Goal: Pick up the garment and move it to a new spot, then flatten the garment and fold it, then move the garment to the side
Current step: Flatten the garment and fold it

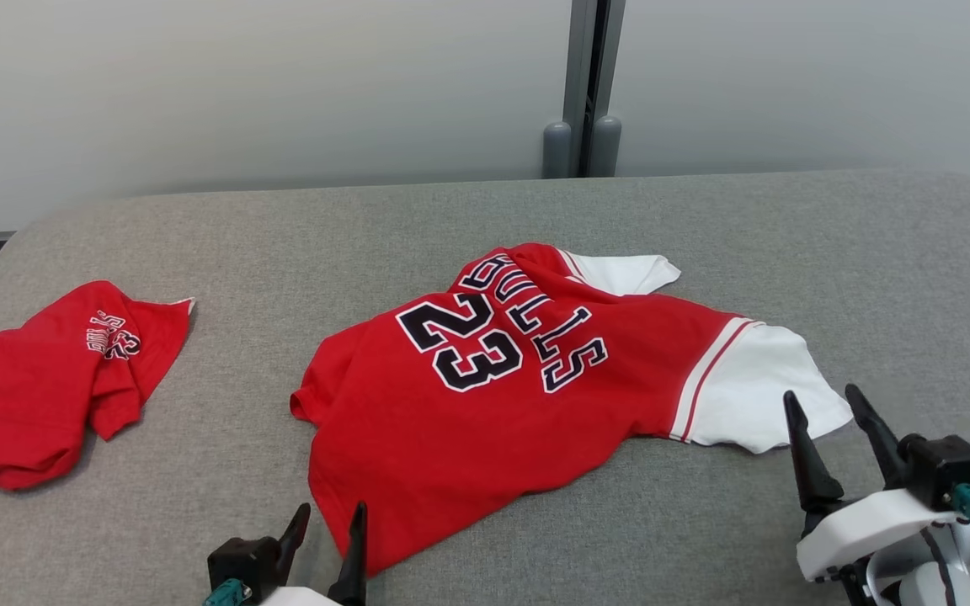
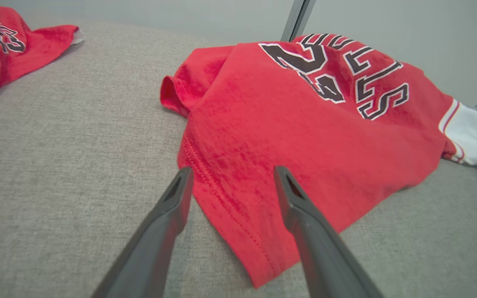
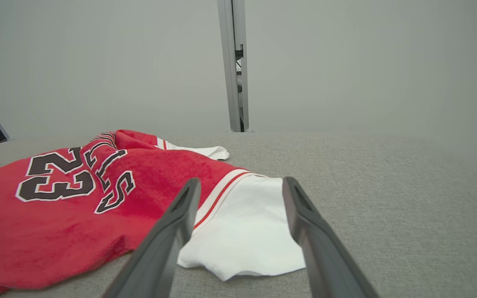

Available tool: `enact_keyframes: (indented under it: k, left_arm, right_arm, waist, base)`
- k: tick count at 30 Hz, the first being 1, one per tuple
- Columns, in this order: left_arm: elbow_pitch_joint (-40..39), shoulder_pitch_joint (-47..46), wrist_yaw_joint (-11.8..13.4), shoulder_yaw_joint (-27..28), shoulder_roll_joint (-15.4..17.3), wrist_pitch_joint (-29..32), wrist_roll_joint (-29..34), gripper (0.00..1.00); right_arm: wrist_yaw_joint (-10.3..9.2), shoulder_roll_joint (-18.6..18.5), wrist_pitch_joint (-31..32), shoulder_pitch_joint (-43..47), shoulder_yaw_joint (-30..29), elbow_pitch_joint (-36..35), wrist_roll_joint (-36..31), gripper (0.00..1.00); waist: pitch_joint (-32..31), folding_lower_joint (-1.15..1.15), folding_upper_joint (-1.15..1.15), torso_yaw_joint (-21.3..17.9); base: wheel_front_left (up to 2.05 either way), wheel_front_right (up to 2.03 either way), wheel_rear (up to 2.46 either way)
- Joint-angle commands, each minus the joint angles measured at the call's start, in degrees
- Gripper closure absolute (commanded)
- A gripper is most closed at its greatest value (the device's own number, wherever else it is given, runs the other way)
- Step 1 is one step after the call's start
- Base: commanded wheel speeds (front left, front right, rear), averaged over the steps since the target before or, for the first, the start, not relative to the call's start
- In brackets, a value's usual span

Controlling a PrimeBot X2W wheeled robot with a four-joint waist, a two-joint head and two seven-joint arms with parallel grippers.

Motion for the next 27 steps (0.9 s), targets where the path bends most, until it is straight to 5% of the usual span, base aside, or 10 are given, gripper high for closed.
enact_keyframes:
  k: [1,22,23,25,26,27]
  left_arm:
    - [0.96,-0.01,-0.27,-0.48,0.23,-0.01,-0.5,0.0]
    - [8.76,-2.33,-1.97,-4.24,0.23,0.02,-9.23,0.0]
    - [8.74,-2.41,-2.05,-4.38,0.23,0.02,-9.39,0.15]
    - [8.98,-2.58,-2.58,-4.88,0.23,0.02,-9.76,0.81]
    - [9.18,-2.72,-2.64,-5.18,0.22,0.02,-9.94,1.0]
    - [9.35,-2.89,-2.97,-5.41,0.22,0.02,-10.11,1.0]
  right_arm:
    - [-0.01,0.25,-0.09,1.17,-0.14,-0.9,-0.39,0.0]
    - [-0.01,1.81,-0.08,0.92,-0.19,-2.95,-1.5,0.0]
    - [-0.01,1.86,-0.08,0.89,-0.18,-2.98,-1.49,0.0]
    - [-0.01,1.94,-0.08,0.85,-0.16,-3.06,-1.48,0.0]
    - [-0.01,1.95,-0.08,0.84,-0.16,-3.08,-1.5,0.0]
    - [-0.01,1.96,-0.08,0.84,-0.17,-3.12,-1.62,0.0]
  waist:
    - [0.01,0.0,0.0,-0.24]
    - [0.83,0.0,0.0,-1.54]
    - [0.91,0.0,0.0,-1.49]
    - [1.0,0.0,0.0,-1.4]
    - [1.01,0.0,0.0,-1.37]
    - [1.01,0.0,0.0,-1.34]
  base:
    - [0.0,0.0,0.0]
    - [0.0,0.0,0.0]
    - [0.0,0.0,0.0]
    - [0.0,0.0,0.0]
    - [0.0,0.0,0.0]
    - [0.0,0.0,0.0]
